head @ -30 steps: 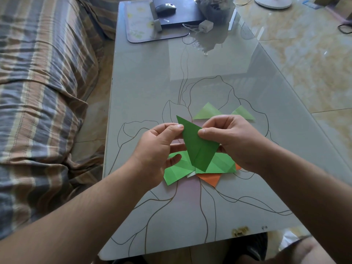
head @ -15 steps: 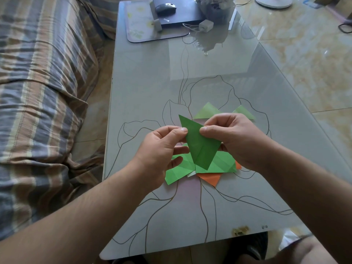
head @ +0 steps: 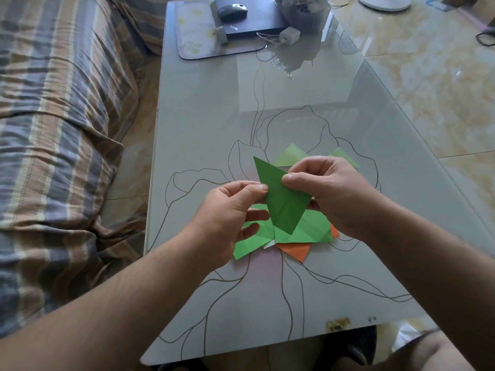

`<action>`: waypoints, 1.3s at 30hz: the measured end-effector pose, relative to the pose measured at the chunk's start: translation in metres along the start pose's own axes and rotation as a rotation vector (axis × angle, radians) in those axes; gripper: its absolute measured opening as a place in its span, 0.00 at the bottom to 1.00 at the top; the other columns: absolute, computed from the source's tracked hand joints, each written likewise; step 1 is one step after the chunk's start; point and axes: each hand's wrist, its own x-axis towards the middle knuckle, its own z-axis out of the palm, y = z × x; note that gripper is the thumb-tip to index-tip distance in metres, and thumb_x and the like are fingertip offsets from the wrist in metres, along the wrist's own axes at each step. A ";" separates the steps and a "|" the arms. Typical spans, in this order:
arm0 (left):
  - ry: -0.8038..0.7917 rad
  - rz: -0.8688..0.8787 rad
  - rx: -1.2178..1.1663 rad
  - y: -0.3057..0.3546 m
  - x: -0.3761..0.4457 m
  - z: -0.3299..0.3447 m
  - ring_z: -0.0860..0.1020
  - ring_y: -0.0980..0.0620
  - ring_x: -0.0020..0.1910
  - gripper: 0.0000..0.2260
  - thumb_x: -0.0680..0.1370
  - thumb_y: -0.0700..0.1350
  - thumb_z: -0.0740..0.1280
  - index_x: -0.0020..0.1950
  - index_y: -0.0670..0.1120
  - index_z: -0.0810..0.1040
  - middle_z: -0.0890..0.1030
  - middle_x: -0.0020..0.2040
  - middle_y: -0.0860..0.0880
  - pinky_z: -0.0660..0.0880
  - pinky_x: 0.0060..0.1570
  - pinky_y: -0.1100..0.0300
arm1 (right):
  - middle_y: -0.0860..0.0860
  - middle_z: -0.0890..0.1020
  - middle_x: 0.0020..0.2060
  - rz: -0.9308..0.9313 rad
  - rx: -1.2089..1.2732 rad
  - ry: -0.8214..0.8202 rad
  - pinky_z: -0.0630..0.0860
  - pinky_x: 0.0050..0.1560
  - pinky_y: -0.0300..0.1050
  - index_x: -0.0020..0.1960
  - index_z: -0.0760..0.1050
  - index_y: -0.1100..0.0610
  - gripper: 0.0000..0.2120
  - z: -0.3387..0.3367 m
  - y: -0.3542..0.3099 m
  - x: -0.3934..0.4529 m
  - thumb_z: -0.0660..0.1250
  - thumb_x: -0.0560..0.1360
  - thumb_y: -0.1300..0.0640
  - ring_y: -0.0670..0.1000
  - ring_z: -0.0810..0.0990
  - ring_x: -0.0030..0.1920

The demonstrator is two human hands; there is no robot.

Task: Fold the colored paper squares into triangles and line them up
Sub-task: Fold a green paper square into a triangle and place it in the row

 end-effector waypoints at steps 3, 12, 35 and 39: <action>-0.001 -0.005 0.001 0.002 -0.001 0.000 0.81 0.50 0.39 0.02 0.79 0.47 0.72 0.48 0.50 0.83 0.86 0.46 0.50 0.73 0.40 0.56 | 0.57 0.82 0.38 -0.001 0.003 0.018 0.79 0.38 0.41 0.39 0.81 0.57 0.09 -0.001 0.001 0.001 0.72 0.78 0.63 0.53 0.81 0.39; 0.005 0.003 0.016 0.001 -0.002 0.001 0.82 0.51 0.38 0.05 0.81 0.45 0.69 0.45 0.50 0.82 0.85 0.43 0.49 0.72 0.40 0.56 | 0.58 0.82 0.39 -0.004 0.011 0.033 0.80 0.39 0.42 0.40 0.81 0.58 0.07 0.000 0.003 0.002 0.72 0.78 0.63 0.53 0.82 0.40; -0.024 0.021 0.130 0.001 -0.009 0.005 0.81 0.52 0.37 0.06 0.81 0.47 0.68 0.46 0.49 0.82 0.86 0.42 0.51 0.74 0.41 0.57 | 0.55 0.83 0.37 -0.001 0.106 0.104 0.79 0.51 0.56 0.40 0.80 0.57 0.08 -0.004 0.004 0.008 0.71 0.78 0.63 0.55 0.83 0.41; -0.032 0.038 0.146 0.002 -0.010 0.005 0.81 0.52 0.37 0.06 0.81 0.44 0.69 0.44 0.48 0.81 0.85 0.40 0.51 0.73 0.43 0.55 | 0.56 0.83 0.37 -0.005 0.116 0.104 0.79 0.51 0.56 0.40 0.80 0.57 0.08 -0.004 0.005 0.008 0.71 0.78 0.63 0.56 0.84 0.41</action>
